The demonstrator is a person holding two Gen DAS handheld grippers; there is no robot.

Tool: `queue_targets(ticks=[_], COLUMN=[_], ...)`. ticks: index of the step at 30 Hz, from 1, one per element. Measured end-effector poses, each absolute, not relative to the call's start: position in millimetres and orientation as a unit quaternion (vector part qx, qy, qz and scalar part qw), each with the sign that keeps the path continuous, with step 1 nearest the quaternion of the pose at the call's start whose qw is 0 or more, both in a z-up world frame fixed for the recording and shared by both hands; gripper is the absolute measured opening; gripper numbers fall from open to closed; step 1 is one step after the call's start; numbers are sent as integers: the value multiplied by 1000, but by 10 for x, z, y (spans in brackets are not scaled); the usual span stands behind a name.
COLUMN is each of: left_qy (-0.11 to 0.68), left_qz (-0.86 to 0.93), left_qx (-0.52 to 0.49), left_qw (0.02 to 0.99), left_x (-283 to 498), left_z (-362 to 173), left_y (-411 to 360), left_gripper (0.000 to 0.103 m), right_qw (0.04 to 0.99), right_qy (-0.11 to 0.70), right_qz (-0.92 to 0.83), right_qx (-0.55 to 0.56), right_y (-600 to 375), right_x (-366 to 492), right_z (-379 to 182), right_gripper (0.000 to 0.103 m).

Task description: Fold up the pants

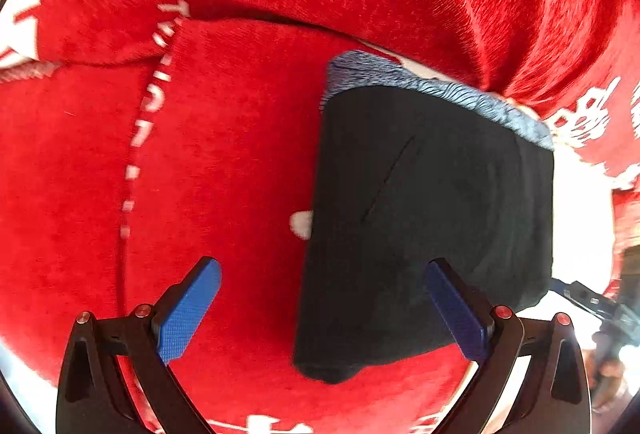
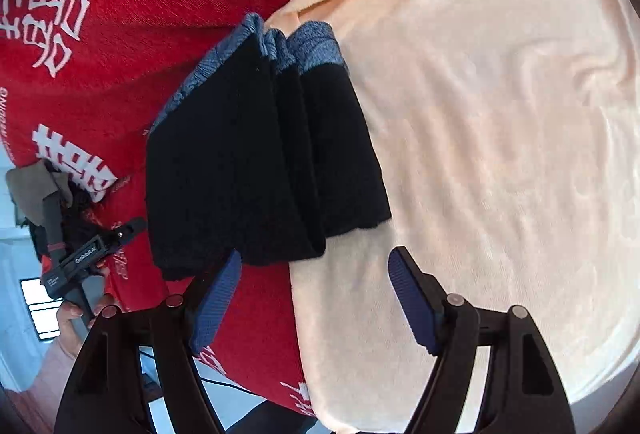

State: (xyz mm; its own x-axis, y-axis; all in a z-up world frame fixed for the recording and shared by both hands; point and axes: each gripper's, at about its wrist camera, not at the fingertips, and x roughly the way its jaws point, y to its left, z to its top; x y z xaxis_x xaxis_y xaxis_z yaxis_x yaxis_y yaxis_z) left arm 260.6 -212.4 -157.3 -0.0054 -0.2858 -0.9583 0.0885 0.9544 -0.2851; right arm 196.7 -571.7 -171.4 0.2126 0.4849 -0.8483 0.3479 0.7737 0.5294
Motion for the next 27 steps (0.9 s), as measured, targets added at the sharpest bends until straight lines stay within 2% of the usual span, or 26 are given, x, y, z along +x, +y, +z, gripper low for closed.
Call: queue_targets(ticks=[14, 21, 23, 24, 27], left_qy=[691, 689, 684, 679, 663], left_qz=[-228, -215, -225, -225, -235], left_qx=[-121, -119, -130, -126, -108], left_qw=[675, 682, 682, 687, 702], left_x=[2954, 2986, 2975, 2955, 2884], left_z=[-2051, -2106, -2074, -2024, -1815], left_y=[-2373, -2540, -2611, -2633, -2709], left_gripper=[103, 102, 83, 80, 56], right_qw=[693, 667, 663, 663, 670], right_qy=[604, 612, 617, 623, 626], right_qz=[137, 199, 179, 167, 157], right_qx=[369, 375, 384, 380, 367], right_y=[-6220, -6066, -6069, -6054, -6039], right_x=[2525, 2807, 2838, 2854, 2801], right_z=[-2208, -2437, -2455, -2447, -2358], right_gripper=[80, 82, 78, 71, 55])
